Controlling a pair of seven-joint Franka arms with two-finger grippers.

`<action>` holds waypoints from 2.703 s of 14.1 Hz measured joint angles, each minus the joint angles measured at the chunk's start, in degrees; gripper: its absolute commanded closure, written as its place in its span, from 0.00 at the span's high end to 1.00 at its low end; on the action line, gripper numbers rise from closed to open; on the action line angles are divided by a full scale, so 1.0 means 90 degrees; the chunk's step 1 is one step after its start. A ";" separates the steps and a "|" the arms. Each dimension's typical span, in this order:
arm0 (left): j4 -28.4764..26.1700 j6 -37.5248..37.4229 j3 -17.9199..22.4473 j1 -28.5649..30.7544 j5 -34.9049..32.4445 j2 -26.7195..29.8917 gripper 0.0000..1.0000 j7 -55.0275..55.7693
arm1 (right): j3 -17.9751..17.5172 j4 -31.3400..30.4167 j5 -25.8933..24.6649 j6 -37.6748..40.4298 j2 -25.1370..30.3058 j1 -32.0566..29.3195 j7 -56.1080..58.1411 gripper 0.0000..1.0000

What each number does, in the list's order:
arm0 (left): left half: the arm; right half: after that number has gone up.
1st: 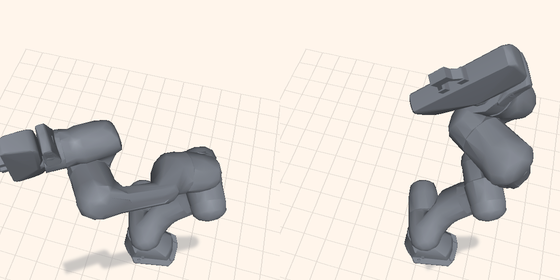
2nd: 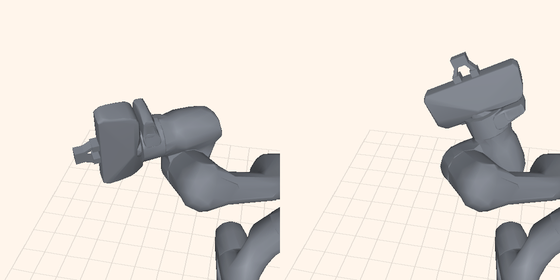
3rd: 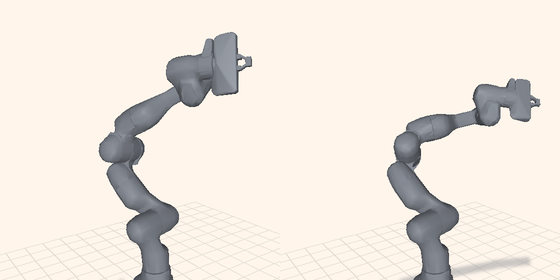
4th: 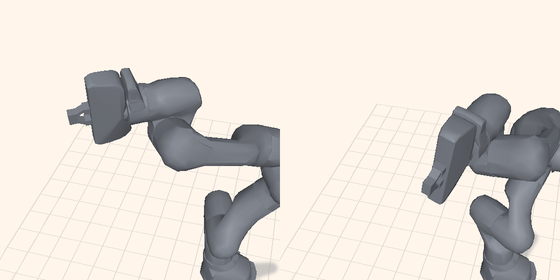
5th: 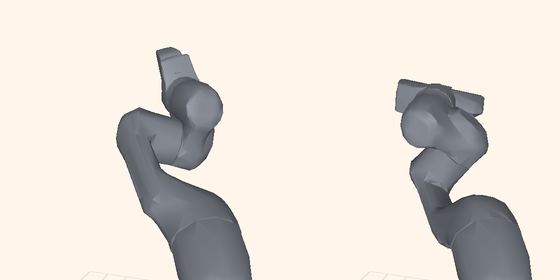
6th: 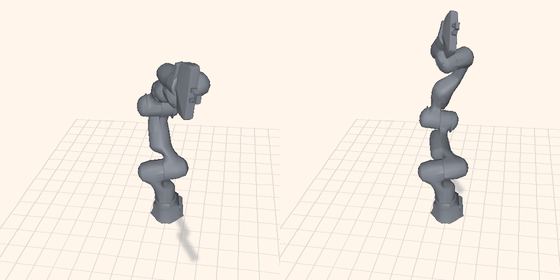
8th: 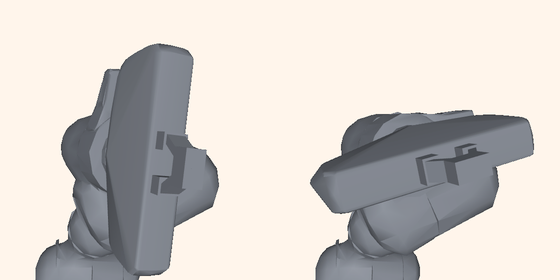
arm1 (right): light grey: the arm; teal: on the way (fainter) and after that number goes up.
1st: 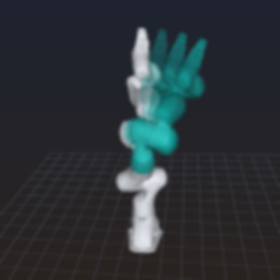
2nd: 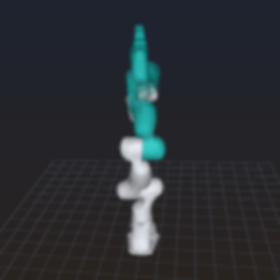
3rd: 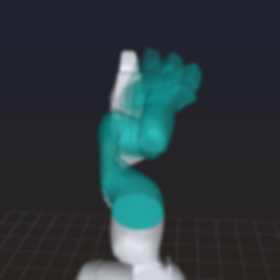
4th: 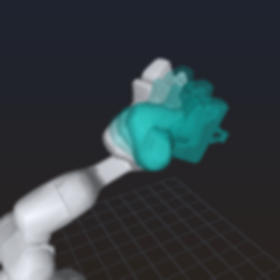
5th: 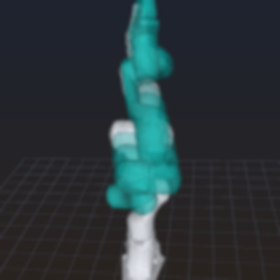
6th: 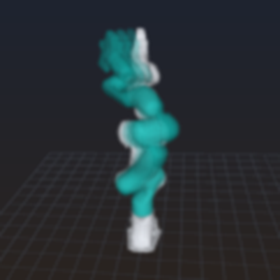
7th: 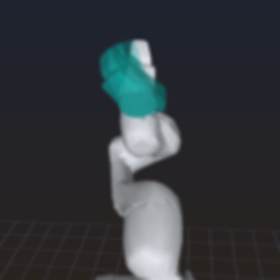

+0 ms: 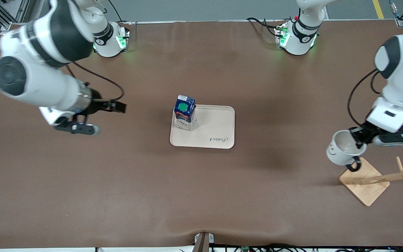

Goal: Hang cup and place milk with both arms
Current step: 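Carry the mug to the wooden stand while the right gripper reaches the milk, then hang the mug handle on a stand peg while the right gripper grasps milk, then release the mug with the left gripper and lift the milk carton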

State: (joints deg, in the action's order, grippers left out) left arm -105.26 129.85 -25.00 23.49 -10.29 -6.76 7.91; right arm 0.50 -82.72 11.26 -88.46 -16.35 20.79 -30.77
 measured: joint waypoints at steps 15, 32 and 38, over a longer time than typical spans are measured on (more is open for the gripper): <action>0.0917 0.0003 0.0017 0.0904 0.0416 -0.0932 0.00 -0.0155 | 0.0005 -0.0071 0.0089 -0.1163 -0.0925 0.1534 -0.1297 1.00; 0.0956 -0.0012 0.0020 0.1175 0.0416 -0.0975 0.47 -0.0192 | 0.0012 -0.0303 0.0071 -0.1757 -0.1302 0.2017 -0.2058 1.00; 0.0976 -0.0013 -0.0017 0.1174 0.0416 -0.1157 1.00 -0.0196 | 0.0012 -0.0527 -0.0062 -0.2063 -0.1451 0.2221 -0.2061 0.97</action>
State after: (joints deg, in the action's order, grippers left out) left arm -96.47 129.72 -25.15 34.05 -6.55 -17.18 6.15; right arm 0.61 -87.46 10.71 -107.03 -29.41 40.78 -49.32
